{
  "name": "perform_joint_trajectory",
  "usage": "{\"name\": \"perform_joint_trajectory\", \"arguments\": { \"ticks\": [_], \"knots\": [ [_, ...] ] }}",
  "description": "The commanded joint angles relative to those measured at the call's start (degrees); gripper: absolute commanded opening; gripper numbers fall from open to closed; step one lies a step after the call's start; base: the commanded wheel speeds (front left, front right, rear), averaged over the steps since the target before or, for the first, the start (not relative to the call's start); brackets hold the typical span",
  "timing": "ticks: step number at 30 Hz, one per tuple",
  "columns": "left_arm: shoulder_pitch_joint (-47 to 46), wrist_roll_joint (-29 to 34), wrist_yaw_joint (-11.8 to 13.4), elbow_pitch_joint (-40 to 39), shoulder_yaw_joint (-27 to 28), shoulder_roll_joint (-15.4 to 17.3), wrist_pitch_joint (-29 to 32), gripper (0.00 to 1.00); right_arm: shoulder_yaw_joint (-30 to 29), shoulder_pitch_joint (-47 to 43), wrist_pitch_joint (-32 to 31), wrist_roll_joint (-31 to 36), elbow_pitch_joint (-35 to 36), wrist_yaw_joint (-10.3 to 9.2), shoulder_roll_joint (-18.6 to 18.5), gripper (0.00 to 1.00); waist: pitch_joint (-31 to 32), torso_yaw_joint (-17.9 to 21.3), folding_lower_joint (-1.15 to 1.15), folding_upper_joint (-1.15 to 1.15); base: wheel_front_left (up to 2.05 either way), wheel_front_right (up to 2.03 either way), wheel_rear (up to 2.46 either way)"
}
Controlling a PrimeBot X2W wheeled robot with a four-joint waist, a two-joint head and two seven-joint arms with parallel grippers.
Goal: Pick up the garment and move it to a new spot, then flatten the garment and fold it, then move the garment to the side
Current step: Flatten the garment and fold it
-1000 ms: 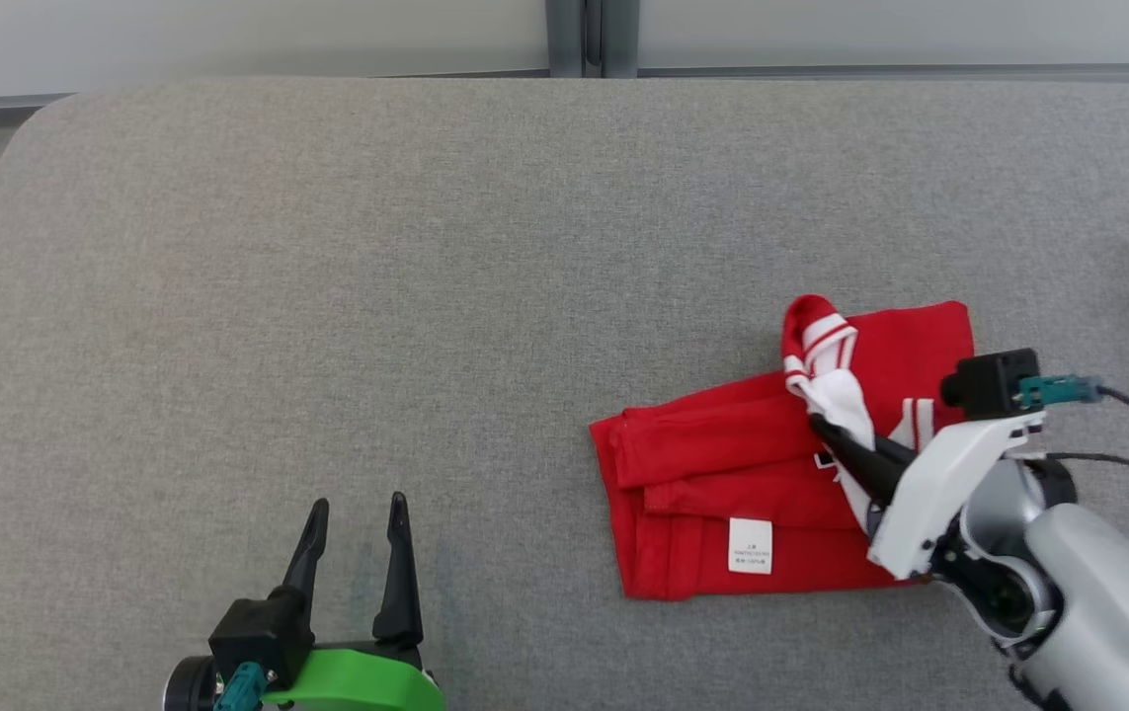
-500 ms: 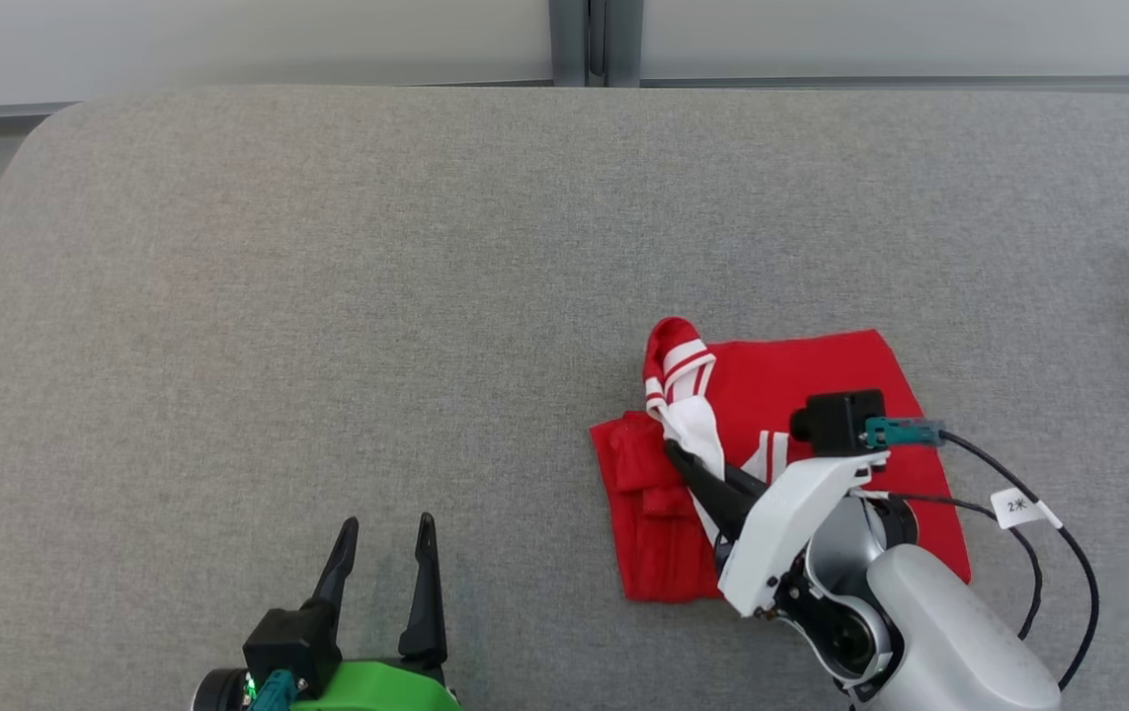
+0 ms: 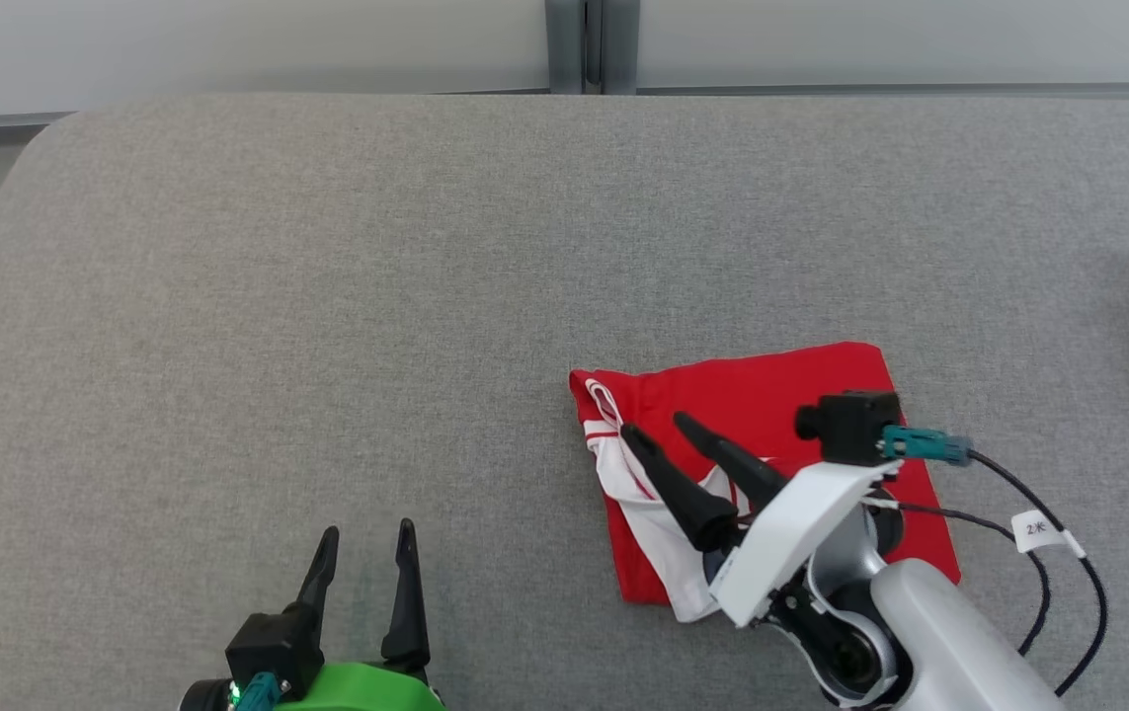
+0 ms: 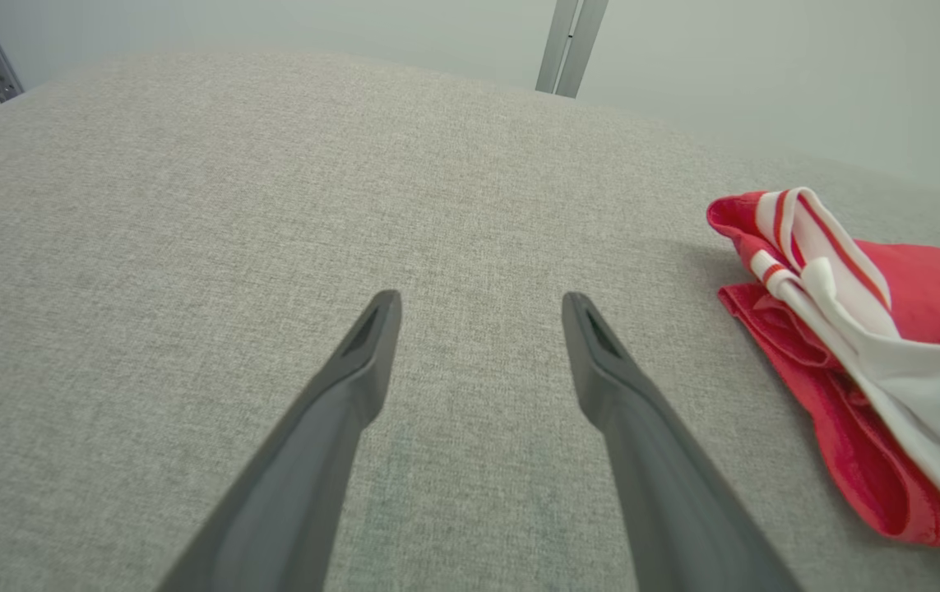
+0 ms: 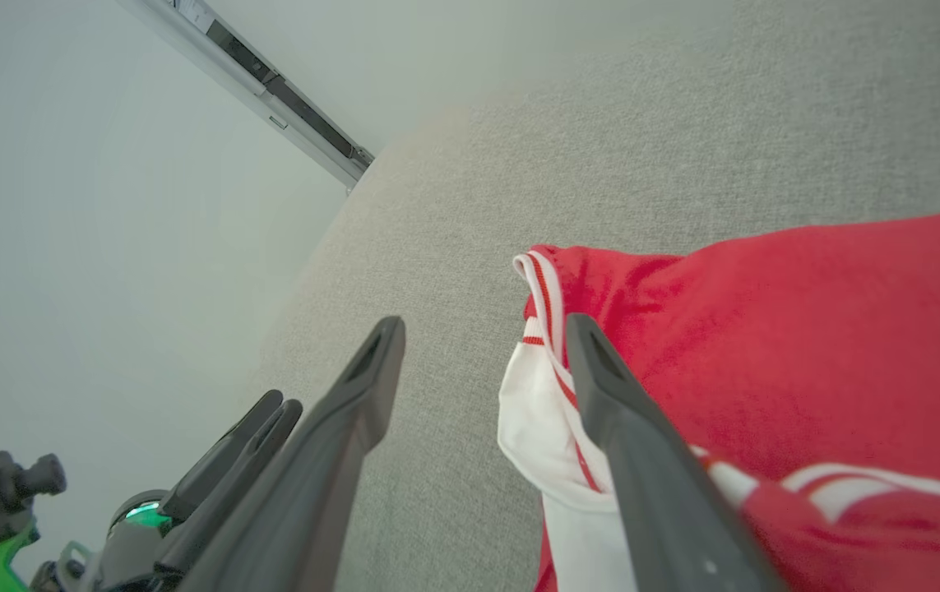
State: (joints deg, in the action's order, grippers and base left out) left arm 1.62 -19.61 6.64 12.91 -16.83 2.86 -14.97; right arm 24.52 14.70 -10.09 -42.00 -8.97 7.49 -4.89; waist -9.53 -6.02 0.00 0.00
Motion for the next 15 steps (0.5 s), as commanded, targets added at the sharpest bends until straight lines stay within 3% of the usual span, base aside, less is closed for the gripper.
{"name": "perform_joint_trajectory", "arguments": {
  "ticks": [1,6,10,15],
  "knots": [
    [0.6,0.2,0.1,-0.2,0.6,0.1,-0.3,1.00,-0.8,-1.3,1.6,-0.3,2.3,-0.01,-1.5,1.00,0.5,0.5,0.00,0.00,0.00,0.00,0.00],
    [1.6,0.8,-0.3,-1.4,2.8,0.1,-0.3,1.00,-5.6,-5.0,12.7,4.8,7.7,-0.01,-8.0,1.00,2.0,2.3,0.00,0.00,0.00,0.00,0.00],
    [2.4,1.2,-0.6,-2.5,4.2,0.1,-0.3,1.00,-11.5,-7.6,22.3,9.8,2.8,-0.01,-12.3,1.00,3.4,3.2,0.00,0.00,0.00,0.00,0.00],
    [2.8,2.2,-1.0,-4.4,5.8,0.1,-0.3,1.00,-18.1,-8.2,25.3,20.9,-1.4,-0.01,-14.8,1.00,4.0,3.7,0.00,0.00,0.00,0.00,0.00]
  ]
}}
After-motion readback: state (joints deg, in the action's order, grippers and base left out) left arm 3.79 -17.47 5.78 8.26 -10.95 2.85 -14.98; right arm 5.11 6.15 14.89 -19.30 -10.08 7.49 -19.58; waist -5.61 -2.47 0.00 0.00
